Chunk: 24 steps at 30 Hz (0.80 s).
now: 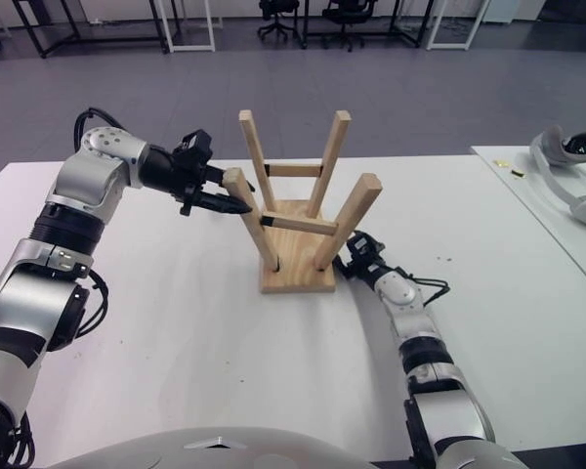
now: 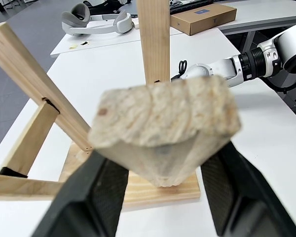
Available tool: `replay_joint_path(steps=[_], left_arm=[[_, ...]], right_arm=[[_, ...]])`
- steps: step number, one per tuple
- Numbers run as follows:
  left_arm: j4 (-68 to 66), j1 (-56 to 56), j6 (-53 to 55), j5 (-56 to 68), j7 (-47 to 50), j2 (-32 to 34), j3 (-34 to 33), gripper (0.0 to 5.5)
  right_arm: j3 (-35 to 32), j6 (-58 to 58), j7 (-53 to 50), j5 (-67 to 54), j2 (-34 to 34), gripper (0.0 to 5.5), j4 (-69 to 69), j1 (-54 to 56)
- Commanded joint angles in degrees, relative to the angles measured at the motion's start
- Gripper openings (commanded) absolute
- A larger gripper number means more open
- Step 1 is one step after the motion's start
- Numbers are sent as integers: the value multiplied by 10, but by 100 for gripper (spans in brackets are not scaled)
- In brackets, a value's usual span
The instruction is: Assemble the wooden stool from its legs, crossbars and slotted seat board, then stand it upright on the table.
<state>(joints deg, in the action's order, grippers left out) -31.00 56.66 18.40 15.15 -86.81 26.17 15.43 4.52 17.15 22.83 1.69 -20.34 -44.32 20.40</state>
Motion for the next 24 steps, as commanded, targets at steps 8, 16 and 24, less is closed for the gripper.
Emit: replay_joint_path(steps=[8,16,24], left_arm=[[-35,-34,5,-57,-33,-42,104,203],[-28,-48,2,-85,-7,-36,129,203],[68,-118,57,-77,11,-2,164,203]], right_arm=[[48,-12,19,37,33,373,-16,-25],[49,-12,17,37,34,373,-16,-24],[45,-13,13,33,31,373,-15,-24]])
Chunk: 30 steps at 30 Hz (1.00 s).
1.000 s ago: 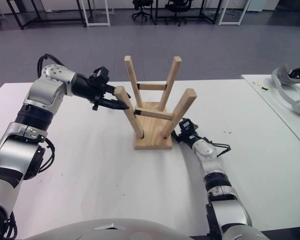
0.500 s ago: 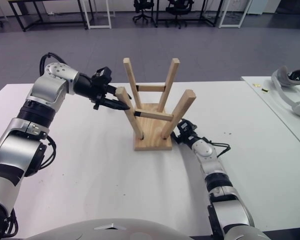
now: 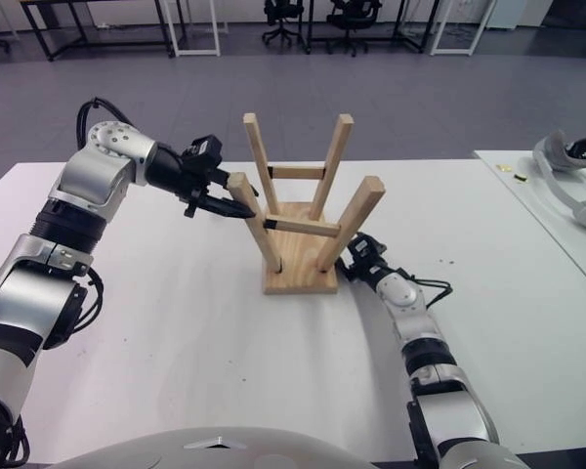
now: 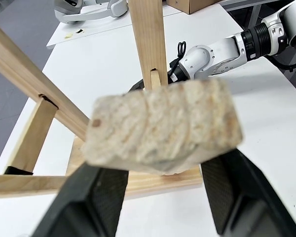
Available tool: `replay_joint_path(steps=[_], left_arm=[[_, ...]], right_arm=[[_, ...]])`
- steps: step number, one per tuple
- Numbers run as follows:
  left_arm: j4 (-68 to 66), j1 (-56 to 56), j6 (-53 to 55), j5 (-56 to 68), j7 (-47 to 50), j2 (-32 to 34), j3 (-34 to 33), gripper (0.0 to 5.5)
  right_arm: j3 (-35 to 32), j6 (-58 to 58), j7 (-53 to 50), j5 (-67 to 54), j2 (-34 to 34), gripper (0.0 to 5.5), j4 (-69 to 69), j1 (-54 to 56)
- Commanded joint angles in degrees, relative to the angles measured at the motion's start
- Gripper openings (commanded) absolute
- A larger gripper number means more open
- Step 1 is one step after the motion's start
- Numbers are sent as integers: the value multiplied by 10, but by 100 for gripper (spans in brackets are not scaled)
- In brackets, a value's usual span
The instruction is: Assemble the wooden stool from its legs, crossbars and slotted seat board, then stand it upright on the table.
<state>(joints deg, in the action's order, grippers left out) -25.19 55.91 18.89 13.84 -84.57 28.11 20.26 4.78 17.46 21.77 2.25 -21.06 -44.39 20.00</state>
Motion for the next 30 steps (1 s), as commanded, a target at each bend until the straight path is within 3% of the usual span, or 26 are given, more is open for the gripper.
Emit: replay_joint_path(steps=[1,9,13,20,25,30], left_arm=[[-6,-99,68,-54,-15,-29,108,203],[-148,-18,77,-49,-17,-80,79,203],[-109,-45,26,-77,2,-62,102,203],[-52,-72,82,-67,43,-56,107,203],[-27,-85,61,-84,50,-45,123,203],[-45,-81,48,-88,72,-49,112,311]], right_arm=[[43,-16,24,28,39,373,-15,-19],[43,-20,28,26,39,373,-18,-14],[40,-24,29,23,37,373,-17,-16],[40,-23,29,22,38,373,-19,-14],[40,-22,29,22,38,373,-21,-13],[41,-22,29,22,39,373,-24,-12]])
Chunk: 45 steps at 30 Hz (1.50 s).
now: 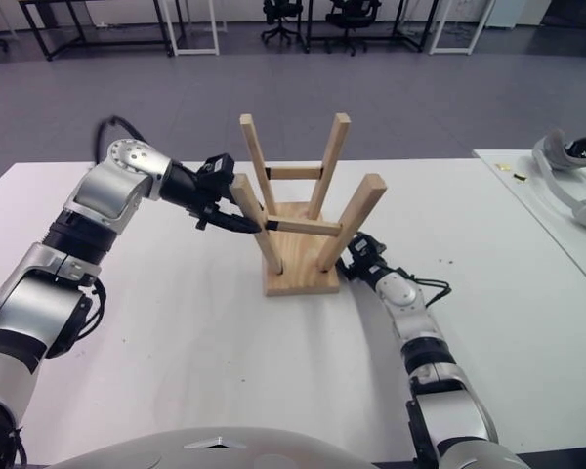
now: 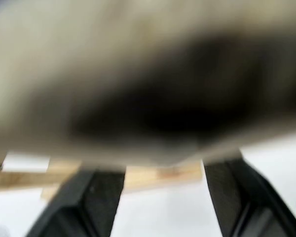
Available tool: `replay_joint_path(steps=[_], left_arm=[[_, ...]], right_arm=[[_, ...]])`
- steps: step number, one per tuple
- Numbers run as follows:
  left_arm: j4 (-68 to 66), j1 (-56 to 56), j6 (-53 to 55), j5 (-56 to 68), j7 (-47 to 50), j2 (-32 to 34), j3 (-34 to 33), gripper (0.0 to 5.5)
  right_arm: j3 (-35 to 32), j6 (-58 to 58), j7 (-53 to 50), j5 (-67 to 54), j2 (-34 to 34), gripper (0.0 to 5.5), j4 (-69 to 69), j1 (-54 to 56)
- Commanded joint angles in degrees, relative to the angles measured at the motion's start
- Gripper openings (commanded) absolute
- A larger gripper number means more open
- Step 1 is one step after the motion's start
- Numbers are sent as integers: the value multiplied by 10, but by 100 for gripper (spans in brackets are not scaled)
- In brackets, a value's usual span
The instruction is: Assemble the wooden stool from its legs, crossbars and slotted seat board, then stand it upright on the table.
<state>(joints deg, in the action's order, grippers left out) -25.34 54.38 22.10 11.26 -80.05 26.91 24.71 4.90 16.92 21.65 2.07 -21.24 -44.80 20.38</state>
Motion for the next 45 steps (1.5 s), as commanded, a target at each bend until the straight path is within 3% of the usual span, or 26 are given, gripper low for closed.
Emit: replay_joint_path(steps=[1,7,9,13,17,22,25,28,33,37,41,45], left_arm=[[-53,-62,14,-63,34,-40,62,323],[-54,-56,10,-48,30,-37,53,415],[-7,-52,23,1,2,-30,21,444],[71,-19,66,84,-38,0,-56,448],[90,-5,64,103,27,31,-156,448],[156,-43,108,154,30,69,-215,448],[218,-49,173,236,64,70,-285,448],[253,-57,204,290,131,55,-347,448],[304,-87,203,316,191,55,-377,448],[308,-105,192,311,211,65,-383,448],[333,-131,190,314,228,75,-389,448],[334,-128,185,316,234,74,-381,448]], right_arm=[[39,-16,31,23,40,373,-21,-14],[36,-16,32,21,34,373,-23,-8],[34,-17,31,21,32,373,-28,-7],[34,-15,29,22,32,373,-33,-11],[21,-19,30,13,24,373,-29,5],[-15,-35,24,-2,-13,373,-7,54],[-53,-81,0,-3,-56,373,78,114],[-60,-163,-8,17,-82,373,254,163],[15,-316,57,57,-87,373,569,205],[62,-455,96,45,-67,373,729,215],[85,-608,105,-4,-34,373,813,183],[131,-602,69,62,-64,373,794,143]])
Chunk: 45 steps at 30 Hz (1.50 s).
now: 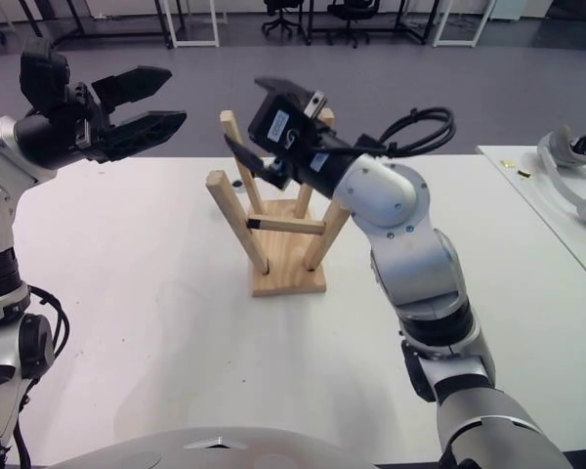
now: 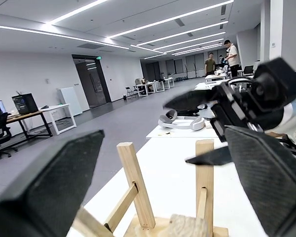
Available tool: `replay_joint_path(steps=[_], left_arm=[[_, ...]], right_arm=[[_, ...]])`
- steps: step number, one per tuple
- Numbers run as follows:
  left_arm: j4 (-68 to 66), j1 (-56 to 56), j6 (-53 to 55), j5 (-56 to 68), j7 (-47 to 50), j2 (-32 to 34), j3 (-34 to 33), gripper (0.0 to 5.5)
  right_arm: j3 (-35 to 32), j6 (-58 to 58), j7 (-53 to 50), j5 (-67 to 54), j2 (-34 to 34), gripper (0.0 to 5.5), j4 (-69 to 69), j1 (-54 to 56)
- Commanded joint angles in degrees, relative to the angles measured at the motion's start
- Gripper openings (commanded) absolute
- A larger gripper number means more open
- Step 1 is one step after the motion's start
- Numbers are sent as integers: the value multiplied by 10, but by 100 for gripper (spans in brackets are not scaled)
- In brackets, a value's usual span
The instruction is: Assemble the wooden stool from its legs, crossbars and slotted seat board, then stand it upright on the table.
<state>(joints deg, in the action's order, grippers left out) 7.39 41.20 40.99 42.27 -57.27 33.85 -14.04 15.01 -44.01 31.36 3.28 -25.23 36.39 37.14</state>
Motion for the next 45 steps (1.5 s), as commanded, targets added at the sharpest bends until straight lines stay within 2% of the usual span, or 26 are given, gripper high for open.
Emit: replay_joint_path(steps=[1,4,8,10,17,23,27,30,33,40,41,44,45], left_arm=[[7,5,-4,6,8,5,9,448],[7,11,-2,8,10,6,15,448],[5,18,-3,9,11,4,23,448],[12,13,0,13,13,3,25,448],[13,4,-3,21,21,3,28,448],[-66,38,-56,-16,60,-5,12,448],[-153,44,-193,-203,198,25,39,448],[-98,66,-217,-179,205,-12,30,448],[-91,126,-216,-148,191,-52,46,448],[-164,267,-162,-90,201,-158,72,448],[-173,246,-74,-63,230,-174,72,448],[-135,46,150,-1,261,-207,136,448],[-138,-11,207,16,275,-215,133,448]], right_arm=[[36,11,-36,59,-22,373,-25,-32],[74,35,-51,96,-27,373,-43,-62],[140,86,-61,123,-25,373,-121,-154],[147,114,-75,126,-22,373,-164,-206],[89,158,-88,127,-4,373,-185,-173],[-26,154,-107,80,51,373,-155,-18],[-127,188,-121,81,-12,373,-209,50],[-155,207,-115,83,-48,373,-238,46],[-166,203,-108,56,-38,373,-229,59],[-209,172,-126,-17,1,373,-242,109],[-190,162,-123,-12,6,373,-263,82],[-146,134,-112,-16,33,373,-322,-40],[-141,122,-110,-26,44,373,-316,-71]])
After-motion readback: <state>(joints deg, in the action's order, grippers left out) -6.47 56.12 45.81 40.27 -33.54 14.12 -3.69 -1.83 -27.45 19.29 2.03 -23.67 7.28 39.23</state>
